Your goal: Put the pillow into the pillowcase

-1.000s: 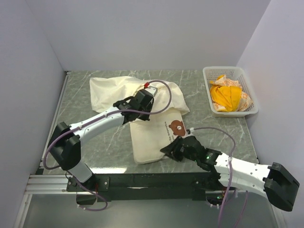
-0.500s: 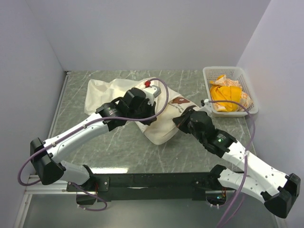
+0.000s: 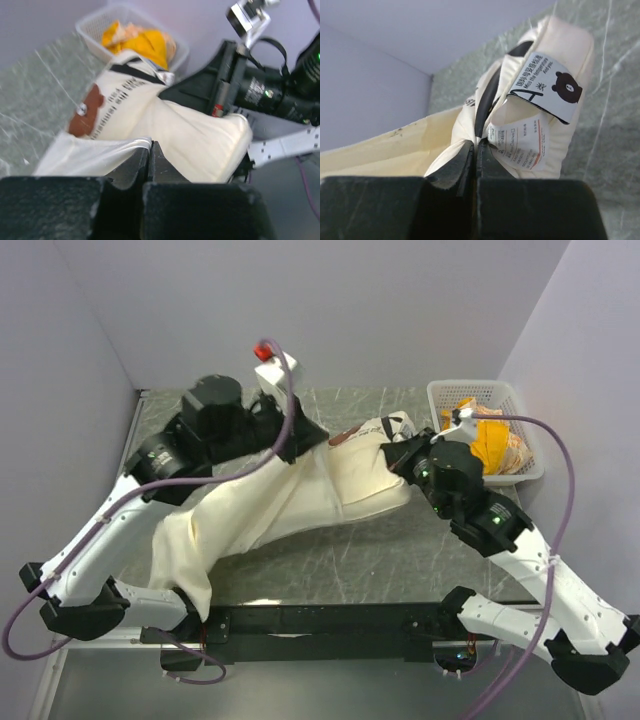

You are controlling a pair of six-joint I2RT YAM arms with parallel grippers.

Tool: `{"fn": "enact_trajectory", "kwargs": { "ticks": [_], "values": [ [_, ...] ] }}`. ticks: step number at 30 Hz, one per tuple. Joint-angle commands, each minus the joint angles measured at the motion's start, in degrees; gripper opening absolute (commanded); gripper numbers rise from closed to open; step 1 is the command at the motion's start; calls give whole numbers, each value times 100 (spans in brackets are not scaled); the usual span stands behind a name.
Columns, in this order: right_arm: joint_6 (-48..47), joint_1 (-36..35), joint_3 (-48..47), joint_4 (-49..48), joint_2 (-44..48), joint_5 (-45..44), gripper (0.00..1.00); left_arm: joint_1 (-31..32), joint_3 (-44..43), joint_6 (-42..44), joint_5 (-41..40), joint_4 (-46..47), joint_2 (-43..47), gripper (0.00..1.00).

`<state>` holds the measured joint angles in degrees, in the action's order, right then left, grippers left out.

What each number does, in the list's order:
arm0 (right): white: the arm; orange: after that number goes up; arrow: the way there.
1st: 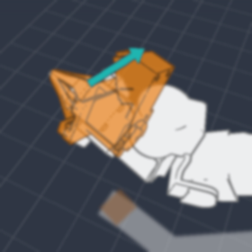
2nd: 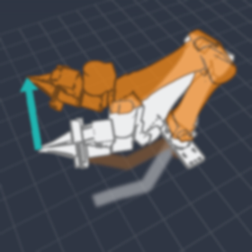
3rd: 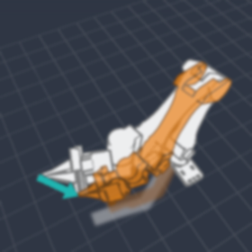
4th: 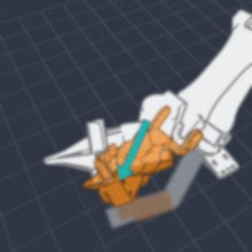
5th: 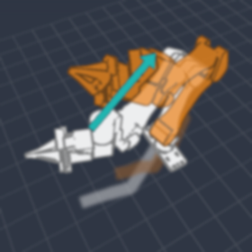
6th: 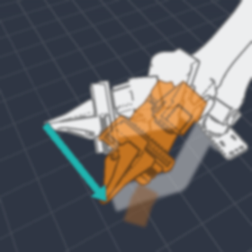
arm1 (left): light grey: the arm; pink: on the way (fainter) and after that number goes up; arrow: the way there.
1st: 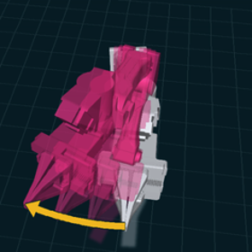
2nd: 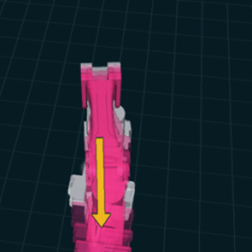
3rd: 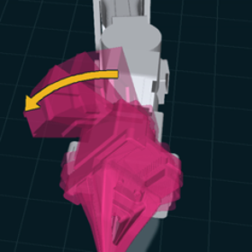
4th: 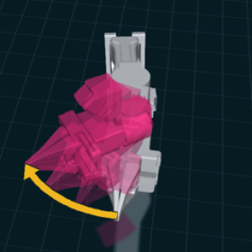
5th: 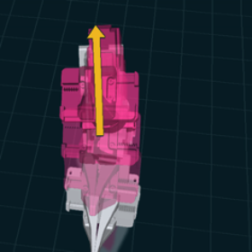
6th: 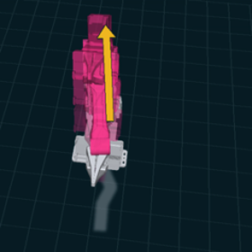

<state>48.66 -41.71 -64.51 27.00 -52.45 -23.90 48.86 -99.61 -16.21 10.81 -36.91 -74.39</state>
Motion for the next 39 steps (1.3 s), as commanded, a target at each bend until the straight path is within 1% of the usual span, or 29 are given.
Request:
{"fn": "enact_trajectory", "kwargs": {
  "ticks": [1, 2, 3, 5, 6, 7, 9, 12, 14, 17, 18, 19, 20, 21, 23, 24, 25, 26, 27, 29, 30, 31, 32, 33, 34, 35, 37, 38, 39],
  "values": [
    [-234, 269, -553, -82, 252, -238, 0, -727, -744, -346, 517, 930, -242, 1],
    [-278, 278, -589, -64, 357, -247, 0, -1103, -752, -452, 675, 1009, -295, 1],
    [-305, 287, -615, -64, 419, -255, 0, -1237, -813, -514, 790, 1053, -374, 1],
    [-331, 278, -668, -37, 515, -291, 0, -1457, -1383, -611, 905, 888, -847, 1],
    [-314, 287, -668, -20, 533, -291, 0, -1476, -1681, -699, 984, 687, -1267, 1],
    [-209, 278, -581, -63, 534, -221, 0, -1485, -2241, -778, 1185, 676, -1471, 1],
    [-156, 138, -301, -239, 481, 138, 0, -1485, -2806, -1110, 1633, 894, -1936, 1],
    [-138, -205, -10, -336, 192, -114, 0, -1432, -2968, -1542, 2275, 1228, -2071, 1],
    [-182, -162, 35, -345, -212, 78, 0, -1301, -2740, -1526, 2269, 1388, -1870, 1],
    [-226, -188, 131, -599, -634, 350, 0, -1274, -1486, -1596, 1988, 1747, -1062, 1],
    [-235, -205, 288, -730, -696, 481, 0, -1274, -777, -1631, 1882, 1783, -634, 1],
    [-235, -362, 360, -914, -836, 552, 0, -1274, -448, -1631, 1751, 1740, -447, 1],
    [-217, -459, 430, -951, -907, 501, 0, -1265, -97, -1623, 1297, 1591, -253, 1],
    [-200, -530, 631, -1004, -977, 457, 0, -1256, 724, -1718, 1118, 1590, 140, 1],
    [-94, -662, 930, -1328, -1136, 631, 0, -1230, 1633, -1798, 775, 1703, 520, 1],
    [-42, -741, 1253, -1486, -1215, 702, 0, -1230, 2526, -1937, 434, 1739, 853, 1],
    [28, -829, 1379, -1722, -1381, 720, 0, -1221, 2961, -2017, 283, 1800, 1004, 1],
    [46, -1125, 1467, -1803, -1487, 633, 0, -1221, 3383, -2105, 203, 1923, 1153, 1],
    [90, -1276, 1589, -1874, -1610, 580, 0, -1221, 4101, -2245, 81, 2098, 1390, 1],
    [64, -1793, 1591, -2120, -2049, 632, 0, -1204, 4633, -2343, -139, 2117, 1567, 2],
    [-23, -1936, 1443, -2164, -2242, 650, 0, -1195, 5114, -2508, -280, 2239, 1733, 4],
    [-41, -2085, 1328, -1982, -2627, 615, 0, -1195, 5319, -2562, -281, 2310, 1813, 7],
    [-76, -2165, 1240, -1910, -2778, 615, 2, -1195, 5477, -2589, -342, 2302, 1849, 17],
    [-94, -2226, 1187, -1866, -2858, 684, 11, -1186, 5609, -2615, -438, 2128, 1919, 20],
    [-103, -2227, 1239, -1865, -2781, 755, 33, -1160, 5663, -2581, -665, 2039, 1963, 24],
    [-129, -2218, 1326, -1883, -2632, 764, 46, -1151, 5698, -2528, -772, 1960, 2024, 39],
    [-269, -2227, 1564, -1770, -1958, 677, 73, -1107, 5681, -2335, -1027, 1662, 2183, 55],
    [-313, -2227, 1608, -1638, -1719, 572, 77, -1089, 5603, -2108, -1011, 1625, 2288, 65],
    [-375, -2218, 1626, -1411, -1247, 458, 81, -1046, 5541, -2010, -1011, 1608, 2358, 71]
  ]
}}
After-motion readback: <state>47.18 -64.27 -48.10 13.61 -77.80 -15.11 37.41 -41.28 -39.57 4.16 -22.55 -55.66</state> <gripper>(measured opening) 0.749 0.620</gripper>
